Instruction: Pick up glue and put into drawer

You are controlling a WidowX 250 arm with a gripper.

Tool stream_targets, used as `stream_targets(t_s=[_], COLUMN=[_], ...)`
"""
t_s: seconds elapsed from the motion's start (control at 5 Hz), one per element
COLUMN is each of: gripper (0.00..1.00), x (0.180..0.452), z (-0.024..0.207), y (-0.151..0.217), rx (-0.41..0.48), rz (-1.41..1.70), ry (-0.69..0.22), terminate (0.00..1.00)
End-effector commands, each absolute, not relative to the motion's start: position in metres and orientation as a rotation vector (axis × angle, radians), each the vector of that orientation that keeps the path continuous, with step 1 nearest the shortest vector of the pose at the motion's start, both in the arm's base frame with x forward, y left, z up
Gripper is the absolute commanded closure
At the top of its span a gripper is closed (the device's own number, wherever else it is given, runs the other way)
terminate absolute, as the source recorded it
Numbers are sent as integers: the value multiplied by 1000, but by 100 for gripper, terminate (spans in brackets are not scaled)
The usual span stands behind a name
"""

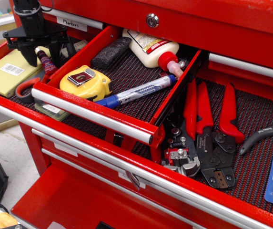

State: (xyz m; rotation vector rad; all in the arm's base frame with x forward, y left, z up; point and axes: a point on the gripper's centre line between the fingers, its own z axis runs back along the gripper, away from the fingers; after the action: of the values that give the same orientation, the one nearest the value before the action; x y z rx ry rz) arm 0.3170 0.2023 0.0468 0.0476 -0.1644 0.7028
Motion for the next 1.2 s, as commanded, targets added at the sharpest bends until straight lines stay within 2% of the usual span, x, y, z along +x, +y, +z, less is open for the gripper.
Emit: stream_targets(t_s=[0.0,0.2,0.4,0.6,0.8,1.0], gripper=[100,100,100,100,0,0], x=[314,306,293,285,287,287], z=[123,171,197,192,184,184], y=[189,151,101,54,11,11], rx=[144,159,167,64,0,0], rz=[614,568,533,565,538,538], ry=[-112,-57,-8,-58,-127,-127], terminate=[0,0,0,0,0,0])
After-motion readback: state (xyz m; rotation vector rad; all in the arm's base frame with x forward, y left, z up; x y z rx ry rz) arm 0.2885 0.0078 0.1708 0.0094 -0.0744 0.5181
